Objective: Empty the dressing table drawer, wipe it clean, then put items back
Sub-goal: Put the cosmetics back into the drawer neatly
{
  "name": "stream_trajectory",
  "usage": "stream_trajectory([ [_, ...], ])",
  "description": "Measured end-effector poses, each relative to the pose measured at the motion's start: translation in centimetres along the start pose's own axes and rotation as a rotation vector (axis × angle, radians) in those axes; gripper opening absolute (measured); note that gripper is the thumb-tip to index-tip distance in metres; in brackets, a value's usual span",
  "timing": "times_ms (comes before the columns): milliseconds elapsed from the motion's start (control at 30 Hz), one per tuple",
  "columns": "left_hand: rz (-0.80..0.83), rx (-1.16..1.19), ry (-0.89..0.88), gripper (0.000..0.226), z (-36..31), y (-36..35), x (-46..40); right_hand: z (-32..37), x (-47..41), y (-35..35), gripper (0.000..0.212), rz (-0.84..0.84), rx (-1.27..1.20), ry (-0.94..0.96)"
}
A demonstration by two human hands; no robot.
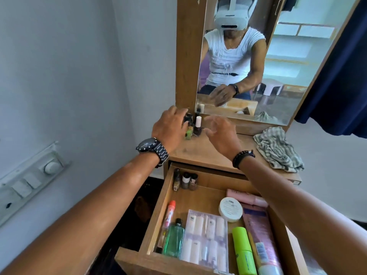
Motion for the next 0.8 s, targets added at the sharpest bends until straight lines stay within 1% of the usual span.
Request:
stream_trajectory([
  [67,0.020,-0.024,0.026,0.044,0.5,-0.9,-0.7,-0.7,-1.4,-1.2,0.040,0.052,0.010,-0.021],
  [133,0.037,-0.031,0.036,0.043,0.9,-1.9,-1.1,-1.3,-2.2,-2.4,0.048,0.091,0.001,-0.036],
  [200,0.053,-0.021,0.033,0.042,1.2,-2.7,-1.2,-1.8,-2.4,-3.5,0.049,0.125,-0.009,-0.047],
  [267,0.064,0.004,0.030,0.042,1.3,-3.2,-1.0,-2.0,-2.4,-3.9,0.045,0.138,0.013,-0.029],
  [300,0.059,0.023,0.032,0.042,1.4,-3.4,-0.9,-1.9,-2.4,-3.8,0.041,0.124,0.032,-0.011],
  [367,0.020,0.079,0.032,0.037,1.3,-3.3,-0.6,-1.8,-2.3,-3.3,0.028,0.038,0.024,0.015],
  [433,-0.009,0.144,0.040,0.030,1.1,-3.1,-0.4,-1.9,-1.9,-2.8,0.012,-0.046,-0.046,-0.017],
  [467,-0.011,0.172,0.052,0.028,1.0,-3.1,-0.2,-2.0,-1.7,-2.7,0.009,-0.069,-0.083,-0.040],
  [633,-0.034,0.265,0.121,0.026,1.0,-2.0,0.9,-2.0,-0.4,-0.8,0.008,-0.160,-0.197,-0.088],
  [733,-0.058,0.373,0.151,0.033,1.1,0.1,2.1,-1.5,1.4,1.5,0.012,-0.232,-0.270,-0.095],
  [800,-0.045,0.432,0.147,0.032,0.9,1.4,3.3,-1.1,3.1,2.6,0.015,-0.238,-0.309,-0.106],
])
Point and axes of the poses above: each hand's wrist, its own x-axis away from the middle knuckle, its own y-axis out of the back of the hand, z = x × y, the point moved 7 cm from there along -x, towards the middle knuckle, and after that the axes turned 10 degrees about y, right-handed, at the moved point
